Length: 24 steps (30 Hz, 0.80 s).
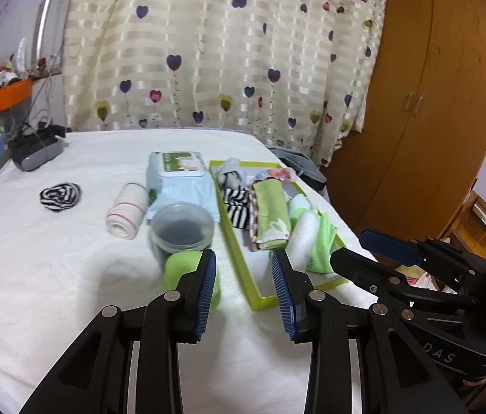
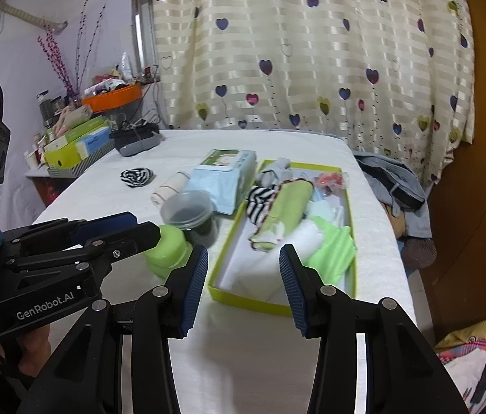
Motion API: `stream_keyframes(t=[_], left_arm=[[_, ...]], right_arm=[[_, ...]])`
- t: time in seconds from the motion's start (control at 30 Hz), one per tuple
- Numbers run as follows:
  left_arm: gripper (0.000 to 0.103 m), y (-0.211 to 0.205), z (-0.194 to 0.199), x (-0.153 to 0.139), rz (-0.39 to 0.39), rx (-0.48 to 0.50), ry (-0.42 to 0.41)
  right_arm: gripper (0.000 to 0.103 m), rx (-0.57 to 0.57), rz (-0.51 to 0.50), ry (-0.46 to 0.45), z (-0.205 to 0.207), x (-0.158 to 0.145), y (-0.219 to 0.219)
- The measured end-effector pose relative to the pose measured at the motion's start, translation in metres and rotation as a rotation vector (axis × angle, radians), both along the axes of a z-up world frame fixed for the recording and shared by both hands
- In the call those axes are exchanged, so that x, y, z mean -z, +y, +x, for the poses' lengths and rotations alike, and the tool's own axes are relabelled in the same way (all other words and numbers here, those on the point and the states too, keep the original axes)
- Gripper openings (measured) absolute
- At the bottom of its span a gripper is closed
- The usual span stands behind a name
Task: Organize soft objects
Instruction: 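Withdraw both grippers from the box and move toward the bandage roll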
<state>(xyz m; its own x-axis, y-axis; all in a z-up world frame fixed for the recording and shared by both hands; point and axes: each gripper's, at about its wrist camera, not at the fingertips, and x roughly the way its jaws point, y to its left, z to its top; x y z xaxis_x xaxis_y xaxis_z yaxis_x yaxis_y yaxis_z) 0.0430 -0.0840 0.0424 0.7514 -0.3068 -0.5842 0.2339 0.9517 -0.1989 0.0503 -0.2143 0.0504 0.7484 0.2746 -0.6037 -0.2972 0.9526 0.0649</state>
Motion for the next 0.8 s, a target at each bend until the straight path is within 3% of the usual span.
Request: stream_keyframes(t=[0.8], left_arm=[[0.032, 0.054, 0.008, 0.003, -0.01, -0.112, 0.016]], right_arm=[[0.045, -0.106, -0.024, 0.0, 0.012, -0.004, 0.051]])
